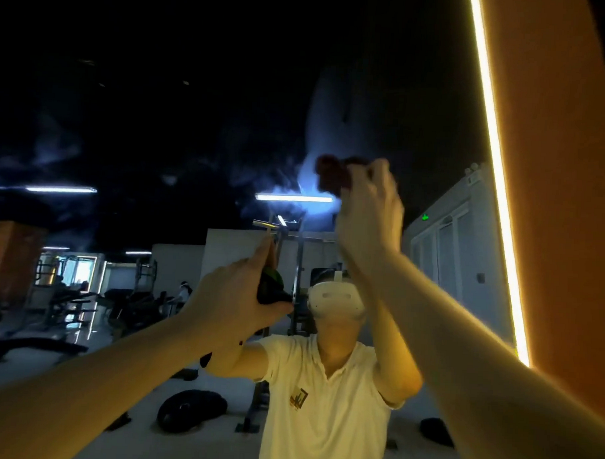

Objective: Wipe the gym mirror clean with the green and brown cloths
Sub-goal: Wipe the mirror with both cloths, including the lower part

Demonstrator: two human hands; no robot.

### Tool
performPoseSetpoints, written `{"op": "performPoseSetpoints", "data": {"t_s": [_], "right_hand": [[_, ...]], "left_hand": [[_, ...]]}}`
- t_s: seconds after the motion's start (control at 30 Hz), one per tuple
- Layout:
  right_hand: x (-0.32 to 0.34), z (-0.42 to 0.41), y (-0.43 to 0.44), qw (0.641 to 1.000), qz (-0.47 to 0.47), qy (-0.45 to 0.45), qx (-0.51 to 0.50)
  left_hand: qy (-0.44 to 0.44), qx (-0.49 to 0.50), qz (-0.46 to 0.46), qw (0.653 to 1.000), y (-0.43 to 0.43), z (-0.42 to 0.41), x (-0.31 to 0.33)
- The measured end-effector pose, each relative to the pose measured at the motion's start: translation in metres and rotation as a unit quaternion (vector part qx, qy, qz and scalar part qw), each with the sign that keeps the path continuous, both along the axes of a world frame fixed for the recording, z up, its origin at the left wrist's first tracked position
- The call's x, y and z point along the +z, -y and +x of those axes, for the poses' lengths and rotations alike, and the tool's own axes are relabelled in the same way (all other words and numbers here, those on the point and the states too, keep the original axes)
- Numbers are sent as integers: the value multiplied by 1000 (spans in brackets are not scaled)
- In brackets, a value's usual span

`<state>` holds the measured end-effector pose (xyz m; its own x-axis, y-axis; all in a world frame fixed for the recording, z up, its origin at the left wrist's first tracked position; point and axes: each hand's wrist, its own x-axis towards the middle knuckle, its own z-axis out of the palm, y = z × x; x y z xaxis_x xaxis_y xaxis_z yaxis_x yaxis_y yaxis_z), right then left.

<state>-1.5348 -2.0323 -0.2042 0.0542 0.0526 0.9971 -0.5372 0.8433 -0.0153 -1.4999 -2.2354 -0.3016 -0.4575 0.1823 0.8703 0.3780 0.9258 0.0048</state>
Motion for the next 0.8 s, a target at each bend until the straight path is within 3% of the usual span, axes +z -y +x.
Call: {"op": "performPoseSetpoints", "data": {"t_s": [0.13, 0.23, 0.27, 0.4, 0.5, 0.67, 0.8], "right_hand": [[-97, 2, 28, 968, 251, -6, 19], [-81, 2, -1, 921, 386, -42, -45], [-59, 1, -10, 927, 365, -53, -72], [42, -2, -28, 988, 100, -33, -116], [41, -3, 6, 996, -5, -13, -90], [-80, -8, 39, 983, 180, -29, -16], [-126, -5, 25, 963, 269, 3, -4]], "left_hand": [[-41, 1, 71, 997, 7, 13, 12], [-36, 38, 48, 997, 12, 18, 21], [-28, 46, 23, 998, 12, 17, 21], [-10, 59, -27, 998, 14, 12, 16], [-3, 51, -23, 998, 15, 8, 15], [17, -51, 74, 996, 17, 6, 11], [-14, -47, 67, 997, 20, 1, 1]]}}
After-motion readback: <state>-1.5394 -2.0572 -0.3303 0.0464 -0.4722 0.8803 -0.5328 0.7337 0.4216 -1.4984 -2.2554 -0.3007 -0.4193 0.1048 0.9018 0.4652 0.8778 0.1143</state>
